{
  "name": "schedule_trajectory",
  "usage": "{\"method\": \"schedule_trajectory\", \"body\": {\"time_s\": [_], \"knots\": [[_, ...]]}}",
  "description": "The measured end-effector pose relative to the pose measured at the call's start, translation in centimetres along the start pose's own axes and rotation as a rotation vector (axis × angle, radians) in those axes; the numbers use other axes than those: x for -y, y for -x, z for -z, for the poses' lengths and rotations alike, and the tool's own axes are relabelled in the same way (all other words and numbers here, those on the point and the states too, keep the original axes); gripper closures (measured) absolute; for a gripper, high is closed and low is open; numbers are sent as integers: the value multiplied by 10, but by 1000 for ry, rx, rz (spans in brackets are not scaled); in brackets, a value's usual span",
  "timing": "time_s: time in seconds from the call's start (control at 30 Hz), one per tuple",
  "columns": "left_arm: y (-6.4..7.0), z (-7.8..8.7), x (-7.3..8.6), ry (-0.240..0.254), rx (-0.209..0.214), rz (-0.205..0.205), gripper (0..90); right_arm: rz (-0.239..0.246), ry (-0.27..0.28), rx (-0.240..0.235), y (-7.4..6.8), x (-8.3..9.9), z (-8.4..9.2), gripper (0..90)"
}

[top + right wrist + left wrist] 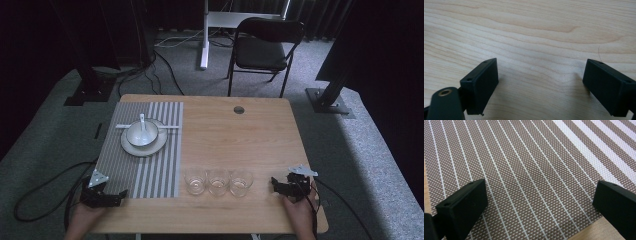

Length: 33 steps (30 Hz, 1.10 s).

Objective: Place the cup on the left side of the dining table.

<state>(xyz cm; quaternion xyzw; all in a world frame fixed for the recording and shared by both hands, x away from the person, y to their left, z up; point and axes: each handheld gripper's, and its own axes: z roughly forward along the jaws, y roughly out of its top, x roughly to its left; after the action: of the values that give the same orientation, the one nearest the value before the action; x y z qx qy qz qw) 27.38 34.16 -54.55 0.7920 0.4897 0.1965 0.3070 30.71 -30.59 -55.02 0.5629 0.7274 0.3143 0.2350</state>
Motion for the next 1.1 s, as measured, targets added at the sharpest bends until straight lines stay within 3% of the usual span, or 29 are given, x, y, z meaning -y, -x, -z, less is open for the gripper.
{"method": "schedule_trajectory", "body": {"time_s": [0.47, 0.87, 1.1], "knots": [[-1, 2, 0, 4, 22, -20, 3, 0, 0, 0, 0, 0, 0, 125], [15, 7, -9, 19, 58, -50, 20, 0, 0, 0, 0, 0, 0, 125], [21, 8, -12, 24, 100, -73, 20, 0, 0, 0, 0, 0, 0, 125]]}}
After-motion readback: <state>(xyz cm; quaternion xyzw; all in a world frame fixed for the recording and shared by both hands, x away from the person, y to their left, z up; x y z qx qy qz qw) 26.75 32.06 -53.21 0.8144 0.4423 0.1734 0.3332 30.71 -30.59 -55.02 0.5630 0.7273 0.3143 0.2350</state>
